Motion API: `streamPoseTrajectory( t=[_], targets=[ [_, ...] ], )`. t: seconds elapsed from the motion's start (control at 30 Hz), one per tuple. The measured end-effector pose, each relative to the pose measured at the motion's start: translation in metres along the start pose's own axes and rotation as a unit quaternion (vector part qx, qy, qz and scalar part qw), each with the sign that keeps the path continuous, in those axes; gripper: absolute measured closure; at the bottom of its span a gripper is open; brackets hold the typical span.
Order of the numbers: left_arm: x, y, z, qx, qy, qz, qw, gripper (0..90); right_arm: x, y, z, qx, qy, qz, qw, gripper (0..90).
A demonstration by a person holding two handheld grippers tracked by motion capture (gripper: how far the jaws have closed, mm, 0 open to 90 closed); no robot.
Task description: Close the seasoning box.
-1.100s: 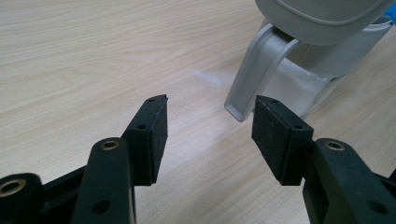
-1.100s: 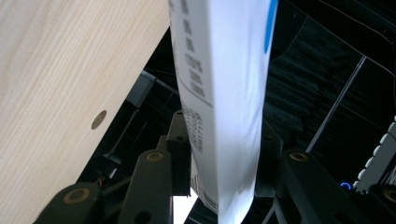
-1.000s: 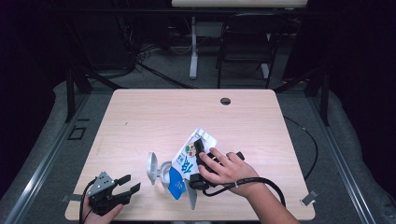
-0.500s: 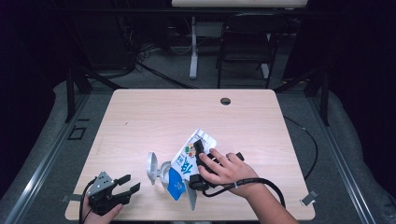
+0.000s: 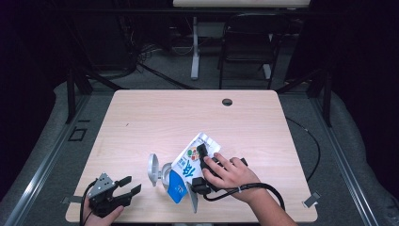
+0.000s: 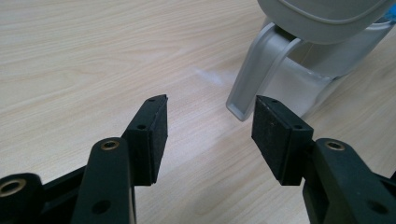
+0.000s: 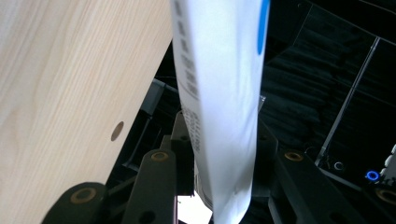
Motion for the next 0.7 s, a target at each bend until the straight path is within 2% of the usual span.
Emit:
streamPoseTrajectory(
  t=[0.03,0.07,0.1,0.2,0.33,0.37,0.7],
  targets=[
    [-0.0003,-0.0006,-0.0003,-0.003,0.001,0.000,1.0000,46.1,-0.0010,-0.0006,0.0000,-0.002,0.004,0.001,1.0000,70.2],
    [-0.0001,-0.0007,-0.0004,-0.003,-0.001,-0.001,1.0000,46.1,-0.0001,-0.0025,-0.0013,-0.014,-0.004,0.003,0.9999,70.3],
    [-0.0002,-0.0007,-0.0003,-0.003,0.000,-0.001,1.0000,46.1,-0.0014,-0.0034,-0.0013,-0.018,0.003,0.005,0.9998,70.3],
    [-0.0001,-0.0008,-0.0003,-0.003,0.000,0.000,1.0000,46.1,-0.0042,-0.0036,0.0009,-0.012,0.023,0.006,0.9997,70.3],
    [-0.0004,-0.0009,0.0001,-0.001,0.002,-0.001,1.0000,46.1,-0.0046,-0.0048,0.0008,-0.015,0.033,0.007,0.9993,70.6],
    [-0.0003,-0.0009,0.0001,-0.001,0.000,-0.001,1.0000,46.1,-0.0058,-0.0049,0.0010,-0.015,0.042,0.010,0.9990,70.6],
    [-0.0011,-0.0020,-0.0001,-0.001,-0.001,0.002,1.0000,46.1,-0.0080,-0.0057,0.0033,-0.010,0.059,0.013,0.9981,70.8]
  ],
)
Point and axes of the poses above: each handheld gripper's, and its own axes: y roughly forward along the jaws, z roughly out of its top, x roughly to its right, the point moved 9 cm from there along y, roughly forward along the jaws, and after that the axes turned 13 degrees about -z, right-handed, at the moved point
